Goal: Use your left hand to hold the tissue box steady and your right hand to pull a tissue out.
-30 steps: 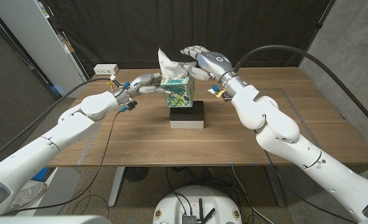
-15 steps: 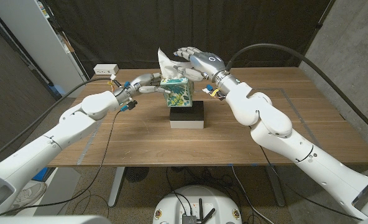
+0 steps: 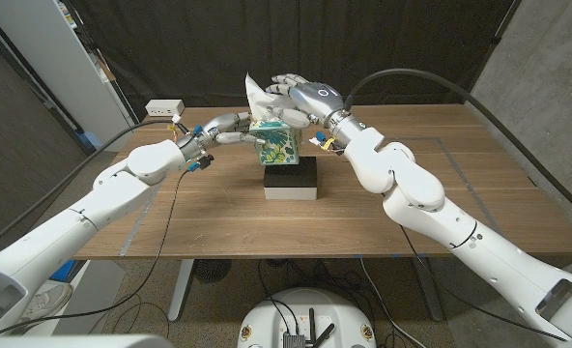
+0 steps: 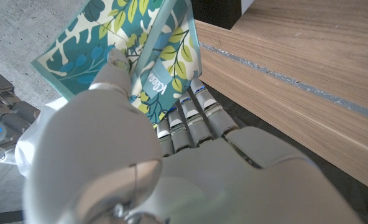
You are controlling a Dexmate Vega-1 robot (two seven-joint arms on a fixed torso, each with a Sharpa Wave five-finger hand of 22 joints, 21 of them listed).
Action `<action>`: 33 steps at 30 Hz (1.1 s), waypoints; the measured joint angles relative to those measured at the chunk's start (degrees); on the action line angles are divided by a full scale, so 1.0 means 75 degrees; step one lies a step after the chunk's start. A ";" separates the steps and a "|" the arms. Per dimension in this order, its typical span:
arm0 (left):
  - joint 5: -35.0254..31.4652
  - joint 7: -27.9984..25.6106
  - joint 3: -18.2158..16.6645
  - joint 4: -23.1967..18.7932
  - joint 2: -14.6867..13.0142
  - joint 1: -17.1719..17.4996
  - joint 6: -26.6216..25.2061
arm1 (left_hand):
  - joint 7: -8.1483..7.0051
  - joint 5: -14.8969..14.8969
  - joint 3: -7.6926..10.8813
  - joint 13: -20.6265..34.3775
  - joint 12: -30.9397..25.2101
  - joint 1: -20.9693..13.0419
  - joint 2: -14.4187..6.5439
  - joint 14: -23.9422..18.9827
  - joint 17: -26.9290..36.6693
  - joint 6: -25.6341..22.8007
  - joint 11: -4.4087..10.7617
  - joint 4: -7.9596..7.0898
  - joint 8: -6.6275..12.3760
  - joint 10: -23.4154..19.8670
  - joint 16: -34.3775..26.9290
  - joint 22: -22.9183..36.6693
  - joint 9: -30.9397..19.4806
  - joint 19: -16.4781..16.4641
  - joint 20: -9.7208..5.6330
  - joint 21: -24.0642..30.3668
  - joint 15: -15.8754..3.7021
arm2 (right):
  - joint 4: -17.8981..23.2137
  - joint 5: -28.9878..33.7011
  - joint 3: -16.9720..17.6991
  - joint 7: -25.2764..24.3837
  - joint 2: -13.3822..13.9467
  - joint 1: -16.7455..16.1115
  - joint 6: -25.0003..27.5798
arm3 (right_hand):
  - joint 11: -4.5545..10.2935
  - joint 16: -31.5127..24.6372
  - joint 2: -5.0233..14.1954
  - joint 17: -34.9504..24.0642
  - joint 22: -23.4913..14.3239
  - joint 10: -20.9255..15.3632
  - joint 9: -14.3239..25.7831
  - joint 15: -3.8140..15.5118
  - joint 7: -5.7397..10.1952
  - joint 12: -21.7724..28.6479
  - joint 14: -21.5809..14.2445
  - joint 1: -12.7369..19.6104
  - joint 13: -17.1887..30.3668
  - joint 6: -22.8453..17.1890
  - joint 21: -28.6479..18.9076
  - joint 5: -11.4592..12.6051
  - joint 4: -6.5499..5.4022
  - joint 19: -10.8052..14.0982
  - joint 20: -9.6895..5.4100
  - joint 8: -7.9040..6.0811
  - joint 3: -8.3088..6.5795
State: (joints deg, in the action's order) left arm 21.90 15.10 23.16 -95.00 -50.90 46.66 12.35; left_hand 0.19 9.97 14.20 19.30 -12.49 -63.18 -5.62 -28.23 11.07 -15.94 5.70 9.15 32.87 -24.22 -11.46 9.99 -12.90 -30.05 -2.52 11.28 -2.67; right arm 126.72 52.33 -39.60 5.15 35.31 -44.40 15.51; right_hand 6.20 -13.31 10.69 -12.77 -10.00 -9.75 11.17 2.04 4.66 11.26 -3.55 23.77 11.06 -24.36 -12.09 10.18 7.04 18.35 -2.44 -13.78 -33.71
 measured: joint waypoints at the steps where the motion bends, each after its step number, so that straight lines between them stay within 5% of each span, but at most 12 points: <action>1: 0.0004 0.0000 0.0000 -0.0002 0.0000 0.0000 0.0000 | 0.0000 0.0000 0.0000 0.0000 0.0000 0.0000 0.0000 0.0000 0.0001 0.0000 0.0000 0.0000 0.0000 0.0000 0.0000 0.0000 0.0000 0.0002 -0.0002 0.0000 0.0000 | -0.0027 0.0032 -0.0017 -0.0039 -0.0019 0.0000 0.0002 | 0.0027 -0.0035 0.0046 0.0005 0.0000 -0.0027 0.0017 0.0002 -0.0025 0.0000 -0.0006 0.0078 0.0000 -0.0184 -0.0022 0.0000 0.0037 0.0035 0.0012 -0.0058 -0.0008; 6: 0.0010 -0.0026 0.0000 -0.0075 -0.0031 0.0048 -0.0025 | 0.0000 0.0000 0.0000 -0.0001 0.0000 0.0000 0.0001 0.0000 0.0001 0.0000 0.0000 0.0000 -0.0001 0.0000 0.0005 0.0000 0.0001 0.0029 -0.0005 0.0000 0.0000 | -0.0095 0.0146 -0.0054 -0.0268 -0.0057 -0.0025 -0.0015 | -0.0011 -0.0108 -0.0007 0.0070 0.0000 -0.0437 0.0135 0.0006 -0.0161 0.0057 -0.0278 0.0858 -0.0020 -0.1265 -0.0086 0.0000 0.0284 0.0346 -0.0003 -0.0448 -0.0116; 12: 0.0021 -0.0104 -0.0052 -0.0211 -0.0105 0.0160 -0.0079 | 0.0000 0.0000 -0.0001 -0.0001 0.0000 0.0003 0.0000 0.0000 0.0001 0.0000 0.0000 0.0001 -0.0002 0.0000 0.0005 0.0000 -0.0005 0.0054 -0.0029 0.0000 0.0000 | -0.0204 0.0371 -0.0106 -0.0681 -0.0103 -0.0111 -0.0077 | 0.0008 -0.0204 -0.0032 0.0106 -0.0035 -0.1089 0.0531 0.0025 -0.0197 0.0117 -0.0710 0.2410 0.0006 -0.2712 -0.0145 0.0000 0.0454 0.0690 -0.0017 -0.1398 -0.0278; 16: 0.0029 -0.0144 -0.0095 -0.0302 -0.0152 0.0240 -0.0098 | 0.0000 0.0000 0.0054 -0.0001 -0.0001 0.0035 -0.0031 0.0000 0.0001 0.0000 0.0000 0.0013 -0.0006 0.0000 0.0005 0.0000 -0.0005 0.0054 -0.0029 0.0000 0.0000 | -0.0254 0.0592 -0.0135 -0.1009 -0.0124 -0.0162 -0.0106 | 0.0031 -0.0234 -0.0119 0.0090 -0.0038 -0.1384 0.0676 0.0009 -0.0215 0.0177 -0.0782 0.2849 0.0043 -0.3117 -0.0195 0.0000 0.0481 0.0824 -0.0040 -0.1741 -0.0251; 22: 0.0053 -0.0224 -0.0143 -0.0409 -0.0205 0.0343 -0.0139 | 0.0000 -0.0001 0.0074 -0.0002 -0.0001 0.0044 -0.0040 0.0000 -0.0003 0.0001 0.0000 0.0010 -0.0007 0.0000 0.0006 0.0000 -0.0005 0.0054 -0.0028 0.0000 0.0000 | -0.0328 0.0925 -0.0191 -0.1391 -0.0153 -0.0288 -0.0129 | 0.0074 -0.0262 -0.0167 0.0084 -0.0038 -0.1611 0.0790 0.0015 -0.0212 0.0177 -0.0884 0.3140 0.0048 -0.3306 -0.0197 0.0000 0.0471 0.0931 -0.0041 -0.1978 -0.0148; 33: 0.0062 -0.0274 -0.0193 -0.0553 -0.0267 0.0445 -0.0167 | -0.0001 -0.0007 0.0073 -0.0002 -0.0005 0.0045 -0.0039 0.0000 -0.0024 0.0001 0.0000 0.0011 -0.0023 0.0000 0.0006 -0.0001 -0.0005 0.0053 -0.0028 0.0000 0.0000 | -0.0478 0.1520 -0.0246 -0.2091 -0.0212 -0.0438 -0.0159 | 0.0170 -0.0288 -0.0268 0.0084 -0.0037 -0.1706 0.0836 0.0016 -0.0184 0.0177 -0.0965 0.3401 0.0048 -0.3417 -0.0227 0.0000 0.0441 0.1012 -0.0014 -0.2067 0.0011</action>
State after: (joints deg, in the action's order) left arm 22.36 13.05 21.71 -99.15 -52.91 50.00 11.10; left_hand 0.19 9.92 14.75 19.28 -12.53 -62.85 -5.91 -28.22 10.89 -15.93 5.70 9.23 32.70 -24.22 -11.42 9.99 -12.93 -29.65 -2.73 11.28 -2.67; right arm 123.14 63.73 -41.45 -10.53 33.72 -47.68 14.32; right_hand 7.47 -15.48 8.69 -12.14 -10.28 -22.55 17.44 2.16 3.28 12.59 -10.79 49.27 11.42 -49.98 -13.80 10.18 10.35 25.94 -2.55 -29.29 -33.63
